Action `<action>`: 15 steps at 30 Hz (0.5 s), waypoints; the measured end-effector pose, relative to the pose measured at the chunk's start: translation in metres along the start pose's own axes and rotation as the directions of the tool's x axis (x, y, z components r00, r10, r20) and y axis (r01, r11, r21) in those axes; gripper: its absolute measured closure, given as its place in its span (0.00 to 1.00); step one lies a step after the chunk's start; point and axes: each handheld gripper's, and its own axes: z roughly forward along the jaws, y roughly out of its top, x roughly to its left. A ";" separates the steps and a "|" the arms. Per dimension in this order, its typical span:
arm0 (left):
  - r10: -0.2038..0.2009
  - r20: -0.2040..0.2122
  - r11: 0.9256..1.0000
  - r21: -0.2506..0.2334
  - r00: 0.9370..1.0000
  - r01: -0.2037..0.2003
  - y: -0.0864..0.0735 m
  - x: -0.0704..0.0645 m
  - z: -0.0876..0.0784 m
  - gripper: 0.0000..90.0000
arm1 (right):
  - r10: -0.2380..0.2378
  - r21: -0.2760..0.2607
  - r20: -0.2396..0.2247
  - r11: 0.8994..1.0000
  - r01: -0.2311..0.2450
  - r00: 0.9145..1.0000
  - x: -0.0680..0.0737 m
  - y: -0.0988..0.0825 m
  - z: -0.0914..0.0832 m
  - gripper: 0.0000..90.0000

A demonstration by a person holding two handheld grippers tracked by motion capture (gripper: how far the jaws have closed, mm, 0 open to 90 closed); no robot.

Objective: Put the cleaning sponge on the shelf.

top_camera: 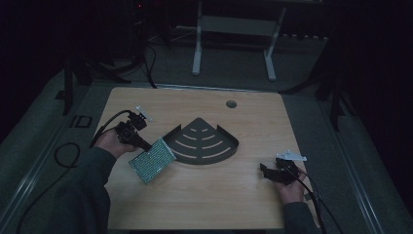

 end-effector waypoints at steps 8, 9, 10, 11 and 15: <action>-0.006 -0.009 1.000 -0.008 1.000 0.006 0.012 0.000 -0.004 1.00 | -0.001 0.000 0.000 1.000 0.001 1.000 0.000 0.000 0.000 0.28; -0.010 -0.008 1.000 -0.016 1.000 0.010 0.014 0.000 -0.004 1.00 | -0.001 0.000 0.000 1.000 0.001 1.000 0.000 0.000 0.000 0.28; -0.011 -0.007 1.000 -0.015 1.000 0.011 0.015 0.000 -0.005 1.00 | -0.001 0.000 0.000 1.000 0.001 1.000 0.000 0.000 0.000 0.28; -0.013 -0.008 1.000 -0.015 1.000 0.013 0.017 0.000 -0.005 1.00 | 0.000 0.000 0.000 1.000 0.000 1.000 0.000 0.000 0.000 0.28; -0.017 -0.015 1.000 -0.022 1.000 0.017 0.020 0.001 -0.005 1.00 | 0.000 0.000 0.000 1.000 0.000 1.000 0.000 0.000 0.000 0.28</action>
